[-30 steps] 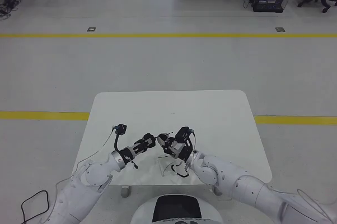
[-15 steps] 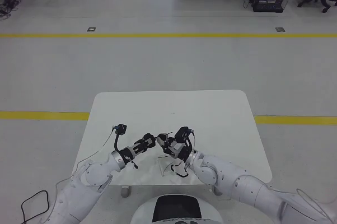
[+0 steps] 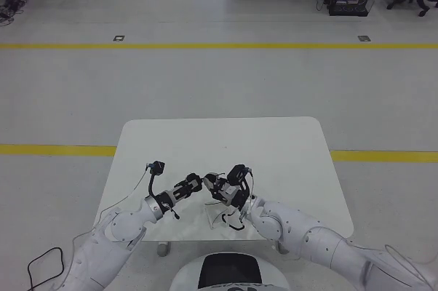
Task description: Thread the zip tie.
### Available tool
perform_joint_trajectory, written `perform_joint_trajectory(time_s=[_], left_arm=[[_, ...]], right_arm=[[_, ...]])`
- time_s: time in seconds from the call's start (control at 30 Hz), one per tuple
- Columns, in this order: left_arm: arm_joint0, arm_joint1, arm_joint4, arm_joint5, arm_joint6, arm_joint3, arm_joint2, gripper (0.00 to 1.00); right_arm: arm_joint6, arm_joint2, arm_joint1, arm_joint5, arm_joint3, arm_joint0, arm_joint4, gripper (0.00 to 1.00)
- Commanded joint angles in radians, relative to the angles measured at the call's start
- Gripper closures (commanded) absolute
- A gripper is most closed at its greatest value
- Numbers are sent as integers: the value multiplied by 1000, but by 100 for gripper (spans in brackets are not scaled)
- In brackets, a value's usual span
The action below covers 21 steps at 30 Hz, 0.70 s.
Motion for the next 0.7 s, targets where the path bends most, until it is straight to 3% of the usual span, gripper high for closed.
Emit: perform_joint_trajectory(time_s=[0.0, 0.17, 0.53, 0.67], left_arm=[[0, 0, 0, 0, 0, 0, 0, 100], [0, 0, 0, 0, 0, 0, 0, 100], [0, 0, 0, 0, 0, 0, 0, 100], [0, 0, 0, 0, 0, 0, 0, 100]], right_arm=[[-2, 0, 0, 0, 1, 0, -1, 86], [-13, 4, 1, 0, 0, -1, -9, 87], [-44, 22, 18, 0, -19, -22, -18, 75], [-50, 29, 29, 0, -29, -29, -12, 75]])
